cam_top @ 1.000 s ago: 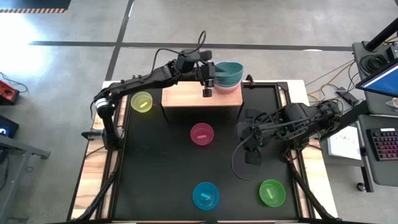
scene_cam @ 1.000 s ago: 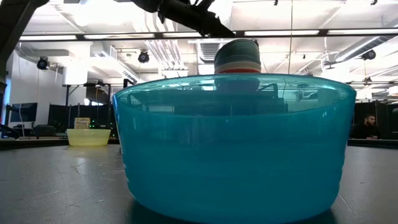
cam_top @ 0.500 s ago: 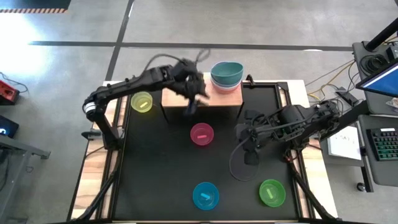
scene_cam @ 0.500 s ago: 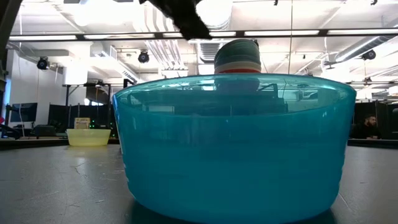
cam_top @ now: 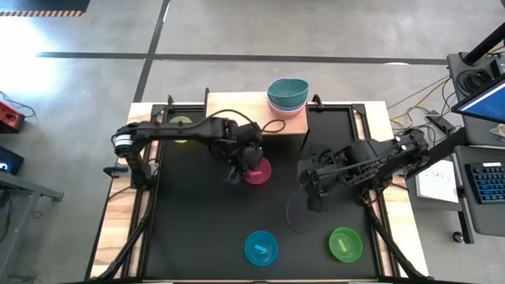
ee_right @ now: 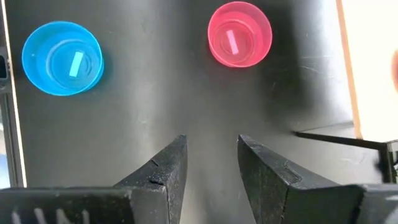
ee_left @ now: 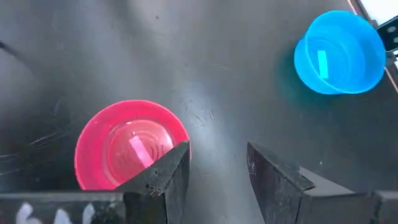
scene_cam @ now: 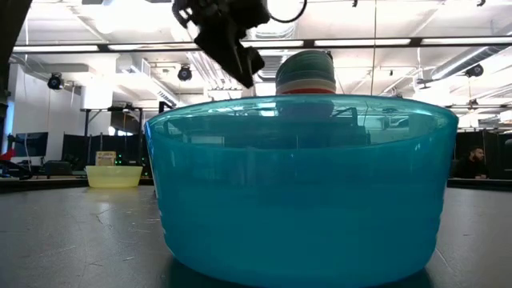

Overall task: Place and stack bowls onto a shelf
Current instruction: Put the pink bowl on the shelf

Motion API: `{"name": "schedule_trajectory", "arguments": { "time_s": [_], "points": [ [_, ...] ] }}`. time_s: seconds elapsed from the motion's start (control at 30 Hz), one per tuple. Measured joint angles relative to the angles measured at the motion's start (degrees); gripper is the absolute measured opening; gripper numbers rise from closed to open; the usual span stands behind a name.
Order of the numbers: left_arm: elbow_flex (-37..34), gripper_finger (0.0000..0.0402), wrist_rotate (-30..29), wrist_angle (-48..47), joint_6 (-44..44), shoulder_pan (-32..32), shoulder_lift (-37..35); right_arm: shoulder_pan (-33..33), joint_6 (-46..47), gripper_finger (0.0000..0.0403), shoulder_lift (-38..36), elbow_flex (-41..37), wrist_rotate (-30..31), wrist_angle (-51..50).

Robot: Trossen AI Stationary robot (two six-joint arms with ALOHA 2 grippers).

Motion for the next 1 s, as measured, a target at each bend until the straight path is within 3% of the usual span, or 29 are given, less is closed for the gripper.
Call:
{"name": "schedule_trajectory", "arguments": {
  "time_s": [0.13, 0.53, 1.0],
  "points": [
    [-4.88, 0.0142, 0.00, 8.02, -3.29, -0.05, 0.00, 0.65, 0.09, 0.0130, -0.04, -1.17, 0.01, 0.02],
    [-17.57, 0.0142, -1.93, 20.11, -5.92, -0.29, 0.04, 1.22, -0.48, 0.0128, -0.16, -8.95, 0.03, 0.02],
    [-24.38, 0.0142, -2.12, 29.05, -5.86, -0.31, 0.31, 1.22, -0.52, 0.0127, -0.16, -11.69, 0.03, 1.13]
  ]
}}
